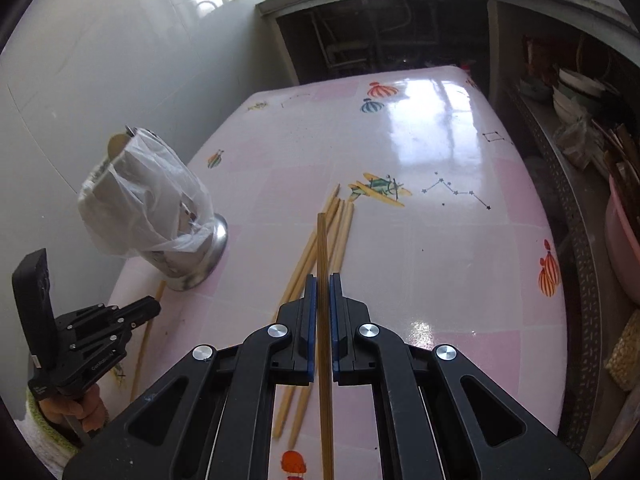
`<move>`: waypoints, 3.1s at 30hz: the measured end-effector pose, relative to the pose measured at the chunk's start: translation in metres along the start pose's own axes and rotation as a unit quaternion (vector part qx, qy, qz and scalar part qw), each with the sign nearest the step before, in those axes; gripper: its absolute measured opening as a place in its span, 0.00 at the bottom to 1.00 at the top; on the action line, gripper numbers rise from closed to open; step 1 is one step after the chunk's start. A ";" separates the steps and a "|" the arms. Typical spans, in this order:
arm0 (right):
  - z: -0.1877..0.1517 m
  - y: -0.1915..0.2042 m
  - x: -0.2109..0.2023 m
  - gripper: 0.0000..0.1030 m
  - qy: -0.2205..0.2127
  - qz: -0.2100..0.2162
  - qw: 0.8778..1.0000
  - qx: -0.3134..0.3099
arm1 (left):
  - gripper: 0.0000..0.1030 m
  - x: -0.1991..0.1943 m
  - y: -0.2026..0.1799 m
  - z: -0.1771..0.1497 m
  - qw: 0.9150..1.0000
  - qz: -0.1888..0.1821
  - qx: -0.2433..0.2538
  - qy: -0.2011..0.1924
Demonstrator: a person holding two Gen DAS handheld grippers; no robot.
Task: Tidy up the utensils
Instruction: 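Lift the chopstick into the holder and open the left gripper while the right gripper carries its chopstick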
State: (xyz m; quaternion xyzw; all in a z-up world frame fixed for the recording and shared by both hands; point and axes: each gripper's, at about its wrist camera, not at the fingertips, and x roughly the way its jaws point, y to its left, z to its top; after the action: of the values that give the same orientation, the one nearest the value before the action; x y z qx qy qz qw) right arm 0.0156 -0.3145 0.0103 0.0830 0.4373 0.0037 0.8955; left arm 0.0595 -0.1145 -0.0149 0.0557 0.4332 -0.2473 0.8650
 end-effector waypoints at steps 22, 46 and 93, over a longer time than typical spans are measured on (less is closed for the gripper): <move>0.023 0.053 -0.060 0.04 -0.082 0.149 0.985 -0.011 | 0.06 -0.149 0.002 0.051 0.974 -0.069 -0.023 -0.214; 0.021 0.042 -0.049 0.04 -0.070 0.175 0.982 0.007 | 0.06 -0.203 0.054 0.179 0.906 -0.068 -0.112 -0.403; 0.028 0.061 -0.044 0.04 -0.062 0.168 0.984 -0.009 | 0.07 -0.076 0.090 0.119 0.967 -0.006 -0.028 -0.254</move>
State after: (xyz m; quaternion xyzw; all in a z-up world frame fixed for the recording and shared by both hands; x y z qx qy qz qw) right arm 0.0141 -0.2623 0.0708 0.1470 0.3608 0.1525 0.9083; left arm 0.1502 -0.0442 0.1069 -0.0358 0.2061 -0.2462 0.9464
